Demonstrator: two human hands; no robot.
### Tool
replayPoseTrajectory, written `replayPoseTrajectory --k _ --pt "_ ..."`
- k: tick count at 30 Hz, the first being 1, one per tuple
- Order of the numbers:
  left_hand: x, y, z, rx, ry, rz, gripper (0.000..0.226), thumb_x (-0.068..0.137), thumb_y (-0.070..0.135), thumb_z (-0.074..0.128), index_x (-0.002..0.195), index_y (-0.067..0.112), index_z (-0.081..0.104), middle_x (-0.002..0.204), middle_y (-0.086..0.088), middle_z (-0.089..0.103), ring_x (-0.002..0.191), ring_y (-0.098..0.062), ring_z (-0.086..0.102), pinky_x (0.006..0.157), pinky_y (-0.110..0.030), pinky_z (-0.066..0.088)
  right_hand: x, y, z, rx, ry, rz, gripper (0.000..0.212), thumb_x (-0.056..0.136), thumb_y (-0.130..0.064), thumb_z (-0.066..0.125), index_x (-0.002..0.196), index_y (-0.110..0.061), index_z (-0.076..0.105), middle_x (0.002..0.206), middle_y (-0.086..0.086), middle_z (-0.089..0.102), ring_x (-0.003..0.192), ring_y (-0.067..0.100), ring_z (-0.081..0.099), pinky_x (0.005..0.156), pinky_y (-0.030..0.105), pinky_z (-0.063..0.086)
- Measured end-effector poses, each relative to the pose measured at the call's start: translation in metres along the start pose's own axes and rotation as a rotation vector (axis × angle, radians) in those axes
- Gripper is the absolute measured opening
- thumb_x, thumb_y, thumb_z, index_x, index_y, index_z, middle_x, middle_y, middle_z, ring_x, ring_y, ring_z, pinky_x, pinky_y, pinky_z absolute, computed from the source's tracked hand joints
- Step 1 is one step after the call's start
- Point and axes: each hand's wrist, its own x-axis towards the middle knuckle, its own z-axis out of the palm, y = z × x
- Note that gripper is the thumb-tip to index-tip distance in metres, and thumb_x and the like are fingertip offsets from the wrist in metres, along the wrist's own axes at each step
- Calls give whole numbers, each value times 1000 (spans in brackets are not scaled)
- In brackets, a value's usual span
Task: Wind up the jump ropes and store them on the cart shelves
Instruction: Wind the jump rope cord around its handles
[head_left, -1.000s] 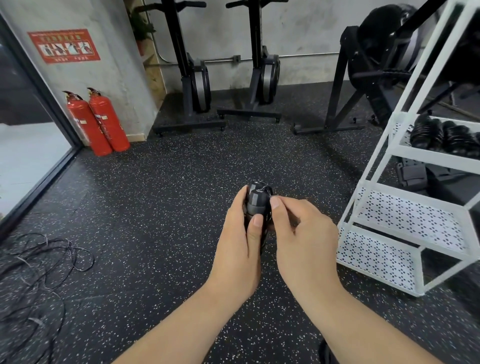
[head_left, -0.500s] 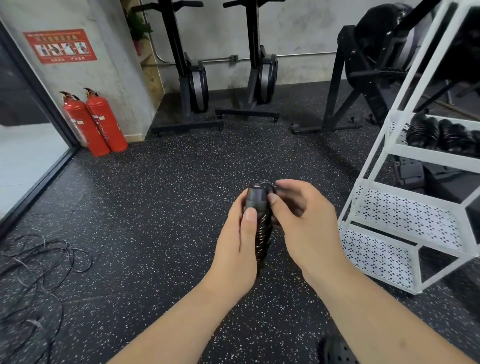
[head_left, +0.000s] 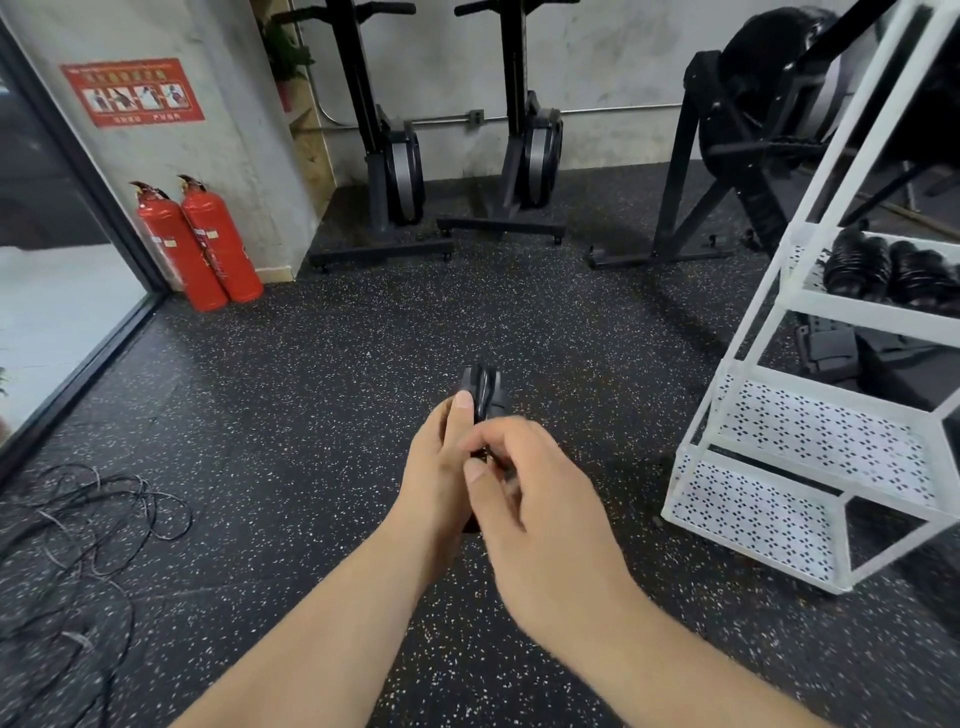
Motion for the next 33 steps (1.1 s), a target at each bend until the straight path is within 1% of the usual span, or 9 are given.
replayPoseTrajectory --k 2,6,8,11,15,17,22,29,33 --pt "-3 4 0 -11 -6 13 38 112 51 46 111 27 76 104 -5 79 97 -28 74 93 -50 59 15 17 -12 130 58 88 18 106 -23 61 105 -40 66 97 -18 67 79 2 62 77 21 48" --pt "-19 13 14 18 -155 38 37 113 48 42 126 31 71 115 -8 78 99 -24 71 91 -48 58 53 51 -45 1035 100 502 19 100 0 64 109 -16 69 80 2 61 59 11 49 56 27 46" --pt "-26 12 21 -5 -209 21 34 112 44 45 135 33 68 124 2 77 115 -17 71 103 -43 56 57 61 -40 1002 129 510 18 100 -3 67 111 -16 73 88 2 71 64 10 58 60 25 48" --pt "-29 16 27 58 -213 85 31 110 37 57 140 36 65 128 13 75 121 -5 68 108 -33 52 47 62 -30 670 218 436 19 108 -25 61 108 -29 80 102 -11 80 87 4 71 84 25 53" --pt "-20 12 36 314 -59 187 31 99 44 73 124 58 60 116 27 71 110 6 66 97 -22 53 38 57 -24 658 114 446 44 110 -57 37 102 -37 75 87 -32 75 82 -21 65 70 5 46" --pt "-18 6 40 503 -29 238 46 92 57 73 132 60 51 124 25 64 115 5 61 98 -27 51 37 55 -23 682 111 473 44 110 -57 40 111 -30 75 96 -22 79 88 -12 70 82 15 51" --pt "-29 3 59 780 -97 318 80 91 56 72 155 34 29 131 11 37 107 -18 63 91 -40 55 36 56 -37 849 257 659 45 106 -56 54 107 -19 80 99 3 83 102 22 78 98 44 58" --pt "-55 6 102 807 -99 409 77 89 59 74 151 34 35 123 12 32 96 -25 65 83 -45 56 13 57 -75 965 436 758 44 103 -54 60 104 -14 77 98 9 82 92 25 79 88 41 62" --pt "-72 15 128 744 -125 433 75 90 60 72 150 40 33 123 11 36 95 -21 66 84 -46 58 -5 56 -109 887 412 699 46 106 -55 55 100 -17 80 95 7 83 97 27 78 97 45 59"
